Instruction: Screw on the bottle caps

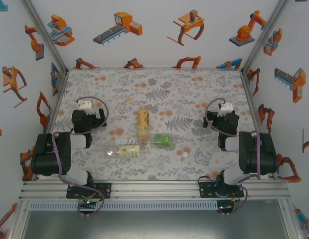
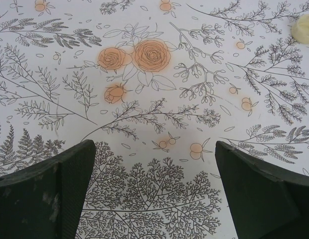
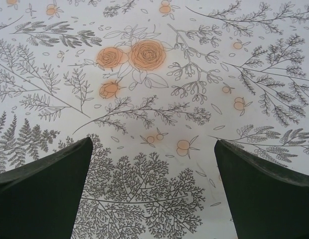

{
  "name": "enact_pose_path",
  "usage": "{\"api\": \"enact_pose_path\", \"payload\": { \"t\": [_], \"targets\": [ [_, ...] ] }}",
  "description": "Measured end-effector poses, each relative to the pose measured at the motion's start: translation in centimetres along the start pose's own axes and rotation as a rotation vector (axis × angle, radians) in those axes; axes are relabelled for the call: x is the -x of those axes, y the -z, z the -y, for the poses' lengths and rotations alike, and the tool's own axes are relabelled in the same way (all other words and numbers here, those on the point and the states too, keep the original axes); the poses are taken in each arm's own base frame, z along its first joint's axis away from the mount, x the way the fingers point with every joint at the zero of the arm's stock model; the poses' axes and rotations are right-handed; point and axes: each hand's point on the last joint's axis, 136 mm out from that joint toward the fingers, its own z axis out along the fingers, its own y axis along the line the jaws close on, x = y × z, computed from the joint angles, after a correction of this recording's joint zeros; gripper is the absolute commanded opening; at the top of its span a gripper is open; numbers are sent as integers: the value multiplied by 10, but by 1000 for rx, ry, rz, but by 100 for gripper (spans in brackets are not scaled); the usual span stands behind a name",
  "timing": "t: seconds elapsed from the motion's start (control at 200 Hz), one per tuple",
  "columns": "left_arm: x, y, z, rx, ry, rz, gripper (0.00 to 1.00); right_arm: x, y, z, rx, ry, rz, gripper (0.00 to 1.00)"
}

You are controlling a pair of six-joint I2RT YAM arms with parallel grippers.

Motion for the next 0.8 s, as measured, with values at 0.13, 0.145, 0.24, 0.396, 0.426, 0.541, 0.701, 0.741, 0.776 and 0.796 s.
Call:
{"api": "enact_pose_path", "payload": {
  "t": [0.13,0.145,0.24,0.396,0.426,0.541,0.701,0.741,0.776,0.796],
  "targets": [
    [-1,0,-2,9,7,-3,97,2,-3,9,-49,-18,-11,99],
    [-1,0,-3,11,7,-3,97,2,-3,10,-52,-19,-13,99],
    [-1,0,-3,15,7,-3,97,1,-3,12,-68,-24,-21,99],
    [-3,-1,-3,24,5,-26,97,0,-3,12,-66,-24,-25,98],
    [-4,-1,-3,24,4,-38,97,-1,-3,12,-64,-24,-28,98],
    [10,0,2,18,-2,-59,97,1,2,9,-54,-24,-46,96],
    [52,15,5,29,-7,-27,97,37,9,3,-31,-20,-27,90],
    [61,18,5,34,-4,-28,97,48,10,1,-25,-20,-21,89],
    [69,21,6,40,2,-34,97,56,12,-3,-17,-20,-19,88],
    [73,23,5,44,6,-37,97,60,13,-5,-11,-21,-20,87]
  ]
}}
